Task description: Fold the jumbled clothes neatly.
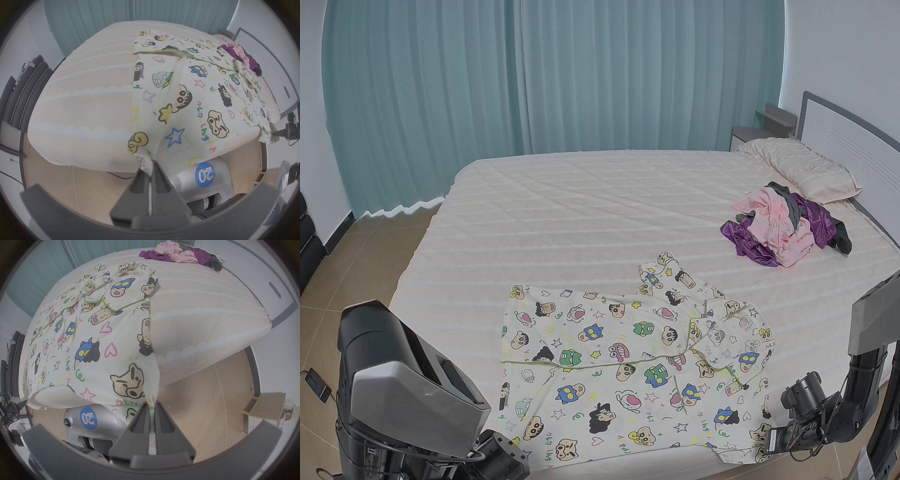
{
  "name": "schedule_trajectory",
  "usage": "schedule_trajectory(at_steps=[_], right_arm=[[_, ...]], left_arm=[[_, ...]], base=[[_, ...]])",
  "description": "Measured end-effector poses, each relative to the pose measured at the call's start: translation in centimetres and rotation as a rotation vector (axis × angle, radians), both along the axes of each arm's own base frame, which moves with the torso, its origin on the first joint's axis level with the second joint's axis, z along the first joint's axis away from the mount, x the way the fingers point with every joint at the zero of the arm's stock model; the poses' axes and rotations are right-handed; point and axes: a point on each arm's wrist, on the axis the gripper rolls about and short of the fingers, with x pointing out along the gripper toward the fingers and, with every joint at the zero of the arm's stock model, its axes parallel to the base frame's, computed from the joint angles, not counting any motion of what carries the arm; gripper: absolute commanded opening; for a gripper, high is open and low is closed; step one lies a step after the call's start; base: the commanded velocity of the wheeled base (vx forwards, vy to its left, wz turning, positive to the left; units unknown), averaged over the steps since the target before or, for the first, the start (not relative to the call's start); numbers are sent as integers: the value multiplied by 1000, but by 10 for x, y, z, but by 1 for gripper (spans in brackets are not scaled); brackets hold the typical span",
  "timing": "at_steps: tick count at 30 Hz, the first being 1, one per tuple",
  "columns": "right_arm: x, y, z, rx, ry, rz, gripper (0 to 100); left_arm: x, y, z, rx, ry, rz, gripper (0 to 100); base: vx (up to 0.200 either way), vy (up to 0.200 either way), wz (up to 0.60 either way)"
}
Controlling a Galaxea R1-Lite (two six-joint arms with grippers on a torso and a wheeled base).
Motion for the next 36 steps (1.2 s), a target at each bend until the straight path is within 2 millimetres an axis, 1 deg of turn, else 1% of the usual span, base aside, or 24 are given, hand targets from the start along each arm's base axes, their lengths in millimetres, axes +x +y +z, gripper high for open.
schedule_trajectory(at_steps=[1,11,15,16,19,23,25,28,32,36], right_arm=[[0,0,0,0,1,2,100],[1,0,5,14,-29,-11,100],[2,0,12,29,-67,-19,100],[2,0,16,41,-91,-25,100],[3,0,23,64,-131,-37,100],[4,2,40,150,-223,-63,100],[3,3,48,196,-261,-73,100],[1,4,59,257,-314,-86,100],[-3,6,72,320,-370,-88,100],[-9,10,81,364,-405,-69,100]], left_arm=[[0,0,0,0,0,0,100],[1,4,4,10,2,8,100],[4,9,16,6,-11,13,100],[7,13,24,-7,-24,18,100],[12,22,36,-38,-45,32,100],[27,41,60,-169,-83,85,100],[35,46,69,-270,-87,86,100],[49,47,80,-431,-92,77,100],[69,48,84,-551,-82,56,100],[87,48,73,-550,-111,-4,100]], base=[[0,0,0],[0,0,0],[0,0,0],[0,0,0],[0,0,0],[0,0,0],[0,0,0],[0,0,0],[0,0,0],[0,0,0]])
